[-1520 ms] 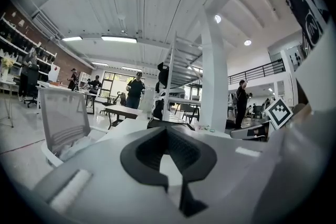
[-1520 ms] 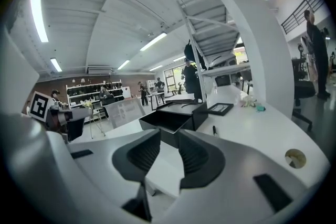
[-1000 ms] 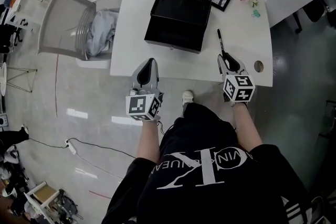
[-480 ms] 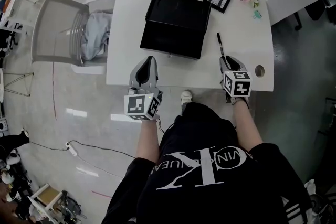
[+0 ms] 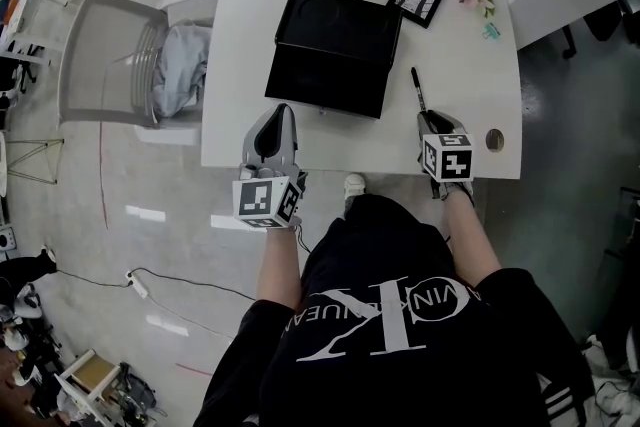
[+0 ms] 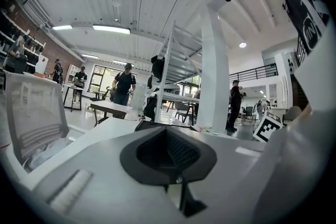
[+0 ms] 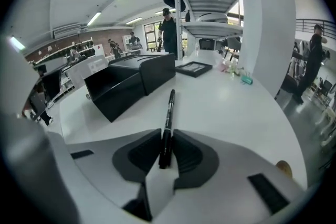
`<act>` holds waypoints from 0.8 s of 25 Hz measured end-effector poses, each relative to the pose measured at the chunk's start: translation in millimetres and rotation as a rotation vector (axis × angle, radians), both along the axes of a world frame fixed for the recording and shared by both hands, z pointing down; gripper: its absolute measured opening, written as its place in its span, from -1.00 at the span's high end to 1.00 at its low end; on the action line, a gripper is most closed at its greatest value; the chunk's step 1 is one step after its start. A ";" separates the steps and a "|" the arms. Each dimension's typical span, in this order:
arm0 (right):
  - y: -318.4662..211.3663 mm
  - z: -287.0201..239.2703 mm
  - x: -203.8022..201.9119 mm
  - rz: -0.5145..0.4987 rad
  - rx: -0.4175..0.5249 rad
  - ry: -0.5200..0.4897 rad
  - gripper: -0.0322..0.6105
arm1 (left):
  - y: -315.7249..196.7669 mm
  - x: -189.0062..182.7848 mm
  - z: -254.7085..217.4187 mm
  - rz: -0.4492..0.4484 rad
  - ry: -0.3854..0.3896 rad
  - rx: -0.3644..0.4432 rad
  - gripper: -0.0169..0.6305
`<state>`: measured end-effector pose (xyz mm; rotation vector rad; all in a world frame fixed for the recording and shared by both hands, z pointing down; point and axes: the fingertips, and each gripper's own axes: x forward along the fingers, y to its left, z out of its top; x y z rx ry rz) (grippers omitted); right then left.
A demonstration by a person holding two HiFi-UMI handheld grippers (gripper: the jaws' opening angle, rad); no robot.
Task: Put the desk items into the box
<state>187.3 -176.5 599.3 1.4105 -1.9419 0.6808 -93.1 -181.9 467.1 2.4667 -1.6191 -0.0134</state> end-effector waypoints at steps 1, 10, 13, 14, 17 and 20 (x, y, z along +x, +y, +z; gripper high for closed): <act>-0.2 -0.4 -1.3 -0.009 -0.001 0.003 0.68 | -0.8 -0.8 -1.8 -0.003 -0.001 0.003 0.91; -0.4 -3.2 3.1 0.026 0.013 -0.049 0.69 | -2.0 0.0 -12.8 -0.003 -0.011 0.018 0.91; -5.5 -12.1 2.0 0.041 0.043 -0.057 0.69 | -6.0 -5.1 -13.9 -0.002 -0.011 0.013 0.91; -7.5 -15.8 1.1 0.048 0.053 -0.061 0.69 | -7.8 -6.5 -13.4 0.002 -0.011 0.009 0.91; -12.8 -27.8 -1.0 0.072 0.082 -0.073 0.69 | -15.0 -8.2 -12.8 0.024 -0.010 0.001 0.91; -19.4 -41.1 -4.8 0.093 0.114 -0.088 0.69 | -26.0 -9.2 -17.3 0.051 -0.013 0.005 0.91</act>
